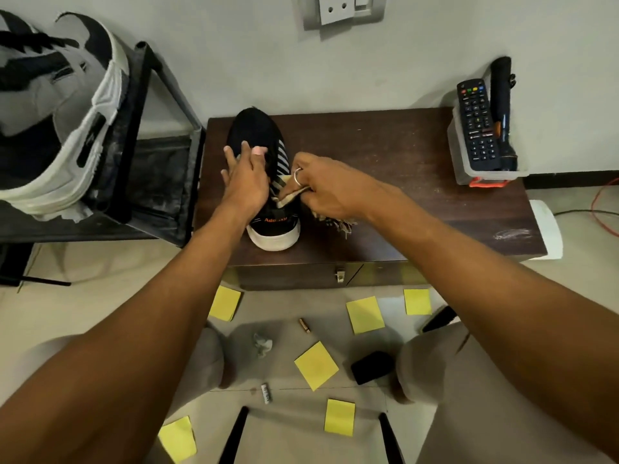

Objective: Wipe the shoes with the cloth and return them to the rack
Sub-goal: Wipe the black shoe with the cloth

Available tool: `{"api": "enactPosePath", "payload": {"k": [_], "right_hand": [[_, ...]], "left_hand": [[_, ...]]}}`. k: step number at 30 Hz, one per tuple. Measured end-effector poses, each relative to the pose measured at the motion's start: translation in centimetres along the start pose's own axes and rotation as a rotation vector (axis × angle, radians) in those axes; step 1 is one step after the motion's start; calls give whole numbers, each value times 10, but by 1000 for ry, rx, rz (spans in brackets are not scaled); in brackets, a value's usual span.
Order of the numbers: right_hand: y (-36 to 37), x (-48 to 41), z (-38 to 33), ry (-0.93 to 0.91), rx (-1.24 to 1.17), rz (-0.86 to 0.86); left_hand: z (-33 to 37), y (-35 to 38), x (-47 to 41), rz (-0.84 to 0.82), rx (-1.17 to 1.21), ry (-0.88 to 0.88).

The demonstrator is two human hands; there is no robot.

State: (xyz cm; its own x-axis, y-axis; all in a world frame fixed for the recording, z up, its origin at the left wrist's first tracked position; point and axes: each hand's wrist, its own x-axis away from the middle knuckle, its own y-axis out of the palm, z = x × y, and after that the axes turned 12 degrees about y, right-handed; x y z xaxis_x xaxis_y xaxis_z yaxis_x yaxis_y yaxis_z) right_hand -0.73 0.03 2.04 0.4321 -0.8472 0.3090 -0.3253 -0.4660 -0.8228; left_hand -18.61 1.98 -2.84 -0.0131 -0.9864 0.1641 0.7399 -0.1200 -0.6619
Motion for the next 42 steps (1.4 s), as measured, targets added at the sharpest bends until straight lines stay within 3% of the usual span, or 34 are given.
{"api": "enactPosePath", "payload": {"k": [3, 10, 16, 24, 30, 34, 42], "right_hand": [[-7, -1, -3, -16, 77, 18], [15, -17, -21, -68, 217, 272], [3, -11, -20, 69, 246, 71], [-29, 7, -3, 233, -193, -207], [-1, 3, 2, 327, -522, 112], [21, 4, -7, 380, -659, 139], [20, 33, 3, 460, -896, -177]], "left_hand": [[6, 0, 3, -4, 17, 5], [20, -8, 15, 18, 158, -46], [25, -13, 19, -7, 121, -74], [21, -6, 17, 24, 121, -41], [10, -1, 11, 46, 128, 20], [11, 0, 11, 54, 85, 14], [10, 5, 8, 92, 54, 24]]}}
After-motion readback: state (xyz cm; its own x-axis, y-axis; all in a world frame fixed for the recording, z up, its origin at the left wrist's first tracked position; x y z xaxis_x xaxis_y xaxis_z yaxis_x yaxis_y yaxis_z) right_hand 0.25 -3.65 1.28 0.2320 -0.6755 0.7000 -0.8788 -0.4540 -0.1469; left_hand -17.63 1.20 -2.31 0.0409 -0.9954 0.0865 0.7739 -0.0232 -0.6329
